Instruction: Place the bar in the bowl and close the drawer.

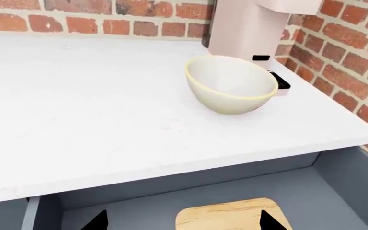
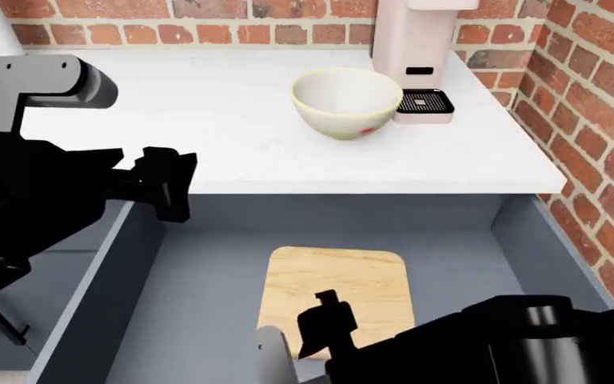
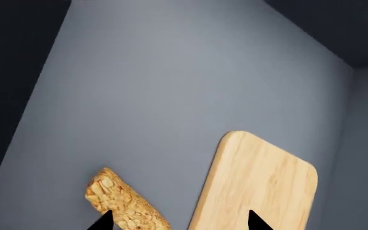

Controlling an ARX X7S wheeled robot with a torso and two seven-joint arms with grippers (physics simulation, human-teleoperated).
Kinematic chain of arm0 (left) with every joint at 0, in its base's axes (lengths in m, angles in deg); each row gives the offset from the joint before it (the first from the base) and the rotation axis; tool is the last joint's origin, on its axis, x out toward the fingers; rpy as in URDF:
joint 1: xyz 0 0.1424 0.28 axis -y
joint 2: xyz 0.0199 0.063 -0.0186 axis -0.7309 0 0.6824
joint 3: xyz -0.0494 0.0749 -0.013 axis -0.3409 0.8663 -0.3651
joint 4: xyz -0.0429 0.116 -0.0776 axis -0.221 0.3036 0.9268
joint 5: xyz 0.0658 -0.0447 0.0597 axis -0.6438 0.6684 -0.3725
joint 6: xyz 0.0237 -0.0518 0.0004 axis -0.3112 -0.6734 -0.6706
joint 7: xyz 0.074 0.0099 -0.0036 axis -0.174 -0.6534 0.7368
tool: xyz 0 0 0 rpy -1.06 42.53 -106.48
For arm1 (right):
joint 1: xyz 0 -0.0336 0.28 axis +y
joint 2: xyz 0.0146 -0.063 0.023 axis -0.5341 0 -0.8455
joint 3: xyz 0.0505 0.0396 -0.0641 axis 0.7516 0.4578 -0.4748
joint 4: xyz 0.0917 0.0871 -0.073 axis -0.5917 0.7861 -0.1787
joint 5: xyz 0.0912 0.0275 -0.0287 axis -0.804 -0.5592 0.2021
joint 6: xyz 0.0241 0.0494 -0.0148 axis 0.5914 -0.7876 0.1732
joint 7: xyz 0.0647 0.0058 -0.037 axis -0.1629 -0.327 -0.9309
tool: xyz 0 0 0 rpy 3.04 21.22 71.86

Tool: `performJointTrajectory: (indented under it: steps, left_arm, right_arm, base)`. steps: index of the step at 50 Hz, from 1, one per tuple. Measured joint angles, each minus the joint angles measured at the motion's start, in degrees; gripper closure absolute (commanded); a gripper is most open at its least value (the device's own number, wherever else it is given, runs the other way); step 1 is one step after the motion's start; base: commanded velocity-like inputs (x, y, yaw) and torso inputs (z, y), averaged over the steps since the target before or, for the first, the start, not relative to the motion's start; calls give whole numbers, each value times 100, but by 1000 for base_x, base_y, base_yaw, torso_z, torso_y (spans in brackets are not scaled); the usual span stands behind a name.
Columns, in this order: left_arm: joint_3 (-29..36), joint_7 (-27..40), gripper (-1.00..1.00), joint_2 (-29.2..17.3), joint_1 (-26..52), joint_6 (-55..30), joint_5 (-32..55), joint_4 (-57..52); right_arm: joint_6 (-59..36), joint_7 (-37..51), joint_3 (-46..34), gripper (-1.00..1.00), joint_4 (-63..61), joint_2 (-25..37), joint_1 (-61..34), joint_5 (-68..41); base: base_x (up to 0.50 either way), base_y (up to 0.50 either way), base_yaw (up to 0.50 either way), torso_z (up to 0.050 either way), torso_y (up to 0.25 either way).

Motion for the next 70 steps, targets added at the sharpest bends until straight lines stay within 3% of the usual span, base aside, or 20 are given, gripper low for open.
performJointTrajectory:
  steps: [37, 70]
  left_arm:
    - [22, -96, -100, -63, -74, 71, -54, -2]
    - [-25, -211, -100, -186, -174, 155, -103, 9]
  right_arm:
    - [339, -168, -1741, -100, -54, -393, -292, 1537]
    - [457, 51, -1718, -100, -174, -686, 35, 1595]
  base:
    - [0, 0, 0, 0, 0]
    - [0, 0, 0, 0, 0]
